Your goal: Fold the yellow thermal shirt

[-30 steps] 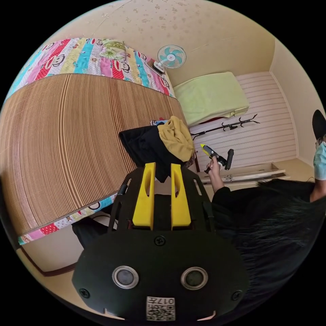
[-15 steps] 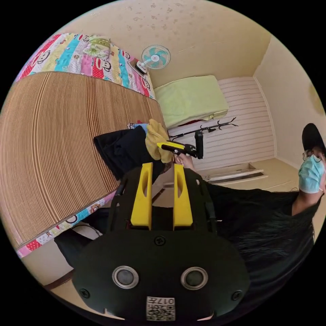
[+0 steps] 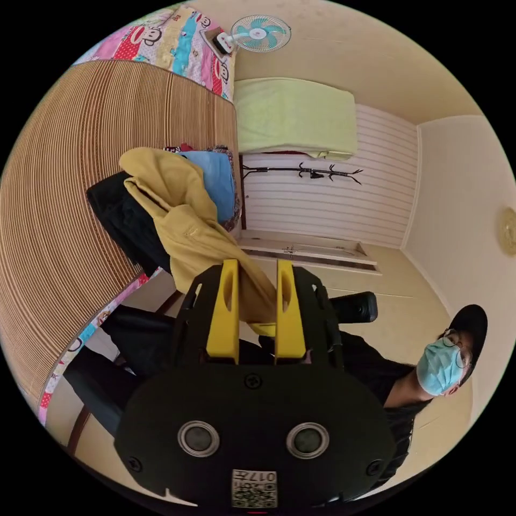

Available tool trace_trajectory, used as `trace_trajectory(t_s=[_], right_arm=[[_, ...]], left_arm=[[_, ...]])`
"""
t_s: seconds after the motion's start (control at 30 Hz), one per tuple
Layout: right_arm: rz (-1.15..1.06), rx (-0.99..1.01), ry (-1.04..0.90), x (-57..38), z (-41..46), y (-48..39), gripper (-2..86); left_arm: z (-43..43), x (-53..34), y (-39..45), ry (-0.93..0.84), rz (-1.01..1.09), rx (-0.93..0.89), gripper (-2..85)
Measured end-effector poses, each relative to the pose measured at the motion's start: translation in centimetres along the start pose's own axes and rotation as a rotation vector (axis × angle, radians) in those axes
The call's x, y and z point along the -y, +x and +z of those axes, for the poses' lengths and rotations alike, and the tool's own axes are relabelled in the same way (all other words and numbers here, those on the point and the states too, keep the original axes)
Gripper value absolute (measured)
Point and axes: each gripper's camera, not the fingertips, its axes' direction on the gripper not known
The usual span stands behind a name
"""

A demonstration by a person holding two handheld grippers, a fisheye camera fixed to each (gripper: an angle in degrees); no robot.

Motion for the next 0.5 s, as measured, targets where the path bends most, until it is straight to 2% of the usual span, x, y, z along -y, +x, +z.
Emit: trace_trajectory(t_s=[0.07, 0.17, 0.3, 0.4, 0.5], right_arm=[[0.065, 0.025, 0.085, -0.6, -0.9, -1.2, 1.9], [0.053, 0.092, 0.258, -0.5, -3.6, -4.3, 2.0], [-0.234, 0.204, 0.507, -0.6, -8.8, -9.4, 2.0], [-0.423, 0.328, 0.673, -2.9, -11.9, -10.1, 1.4], [-0.408, 0.303, 0.696, -4.7, -11.0, -8.1, 0.8]], left_arm=[[-2.1, -2.0, 0.7, 0.039, 0.056, -0.113, 4.7], [-6.0, -5.7, 5.5, 0.064, 0.315, -0.335, 2.7], [-12.9, -12.9, 17.5, 0.039, 0.867, -0.548, 1.0], [-17.7, -18.1, 25.8, 0.003, 1.151, -0.602, 0.2], [-21.7, -22.4, 30.8, 0.011, 1.349, -0.725, -0.2]])
